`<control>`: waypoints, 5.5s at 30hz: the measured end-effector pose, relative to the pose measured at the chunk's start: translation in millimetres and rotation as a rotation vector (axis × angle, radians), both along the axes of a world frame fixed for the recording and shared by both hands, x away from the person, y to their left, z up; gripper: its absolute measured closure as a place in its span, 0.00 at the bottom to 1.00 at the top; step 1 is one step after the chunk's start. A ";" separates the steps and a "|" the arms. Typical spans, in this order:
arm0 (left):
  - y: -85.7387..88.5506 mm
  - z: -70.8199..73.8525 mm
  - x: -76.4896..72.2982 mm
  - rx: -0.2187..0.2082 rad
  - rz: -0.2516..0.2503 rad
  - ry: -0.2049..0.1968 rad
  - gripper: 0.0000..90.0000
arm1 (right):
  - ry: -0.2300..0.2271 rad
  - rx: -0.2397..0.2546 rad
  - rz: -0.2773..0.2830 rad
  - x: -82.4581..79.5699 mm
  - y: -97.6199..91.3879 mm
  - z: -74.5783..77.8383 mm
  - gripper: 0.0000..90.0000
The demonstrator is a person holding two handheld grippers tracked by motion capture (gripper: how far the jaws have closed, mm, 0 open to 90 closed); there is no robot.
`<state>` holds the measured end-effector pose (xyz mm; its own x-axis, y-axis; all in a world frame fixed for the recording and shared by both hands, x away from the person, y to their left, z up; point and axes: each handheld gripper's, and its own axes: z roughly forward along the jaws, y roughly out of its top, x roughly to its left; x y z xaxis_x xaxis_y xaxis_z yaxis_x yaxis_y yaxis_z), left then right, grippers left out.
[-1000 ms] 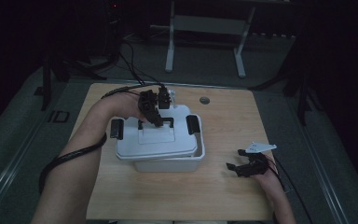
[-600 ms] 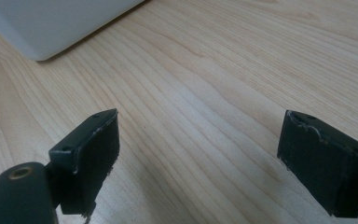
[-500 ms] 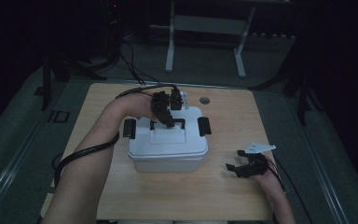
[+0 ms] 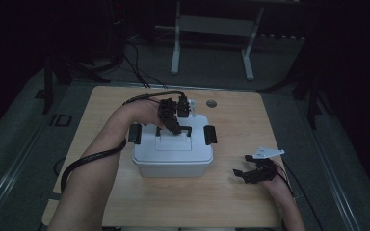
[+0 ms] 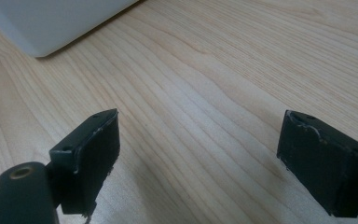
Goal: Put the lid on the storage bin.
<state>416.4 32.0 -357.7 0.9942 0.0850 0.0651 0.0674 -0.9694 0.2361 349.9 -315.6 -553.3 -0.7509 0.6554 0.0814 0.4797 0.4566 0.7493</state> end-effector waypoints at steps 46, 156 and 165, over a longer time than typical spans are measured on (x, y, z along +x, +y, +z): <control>64.5 -10.4 -19.9 -0.158 0.175 0.004 0.16 | 0.007 -0.008 0.002 0.1 1.5 -1.4 0.14; 238.8 -195.8 -126.4 -0.717 0.766 -0.195 0.16 | -0.028 -0.010 -0.038 -2.2 -1.0 -3.0 0.14; 237.7 -203.3 -129.9 -0.709 0.797 -0.212 0.16 | -0.041 -0.013 -0.056 -2.2 -2.0 -3.8 0.14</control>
<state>286.5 269.7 -561.0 0.6106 0.7869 -0.0892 0.5087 -0.3035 0.8057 347.7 -317.6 -557.2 -0.7154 0.6974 0.0424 0.4740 0.4398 0.7628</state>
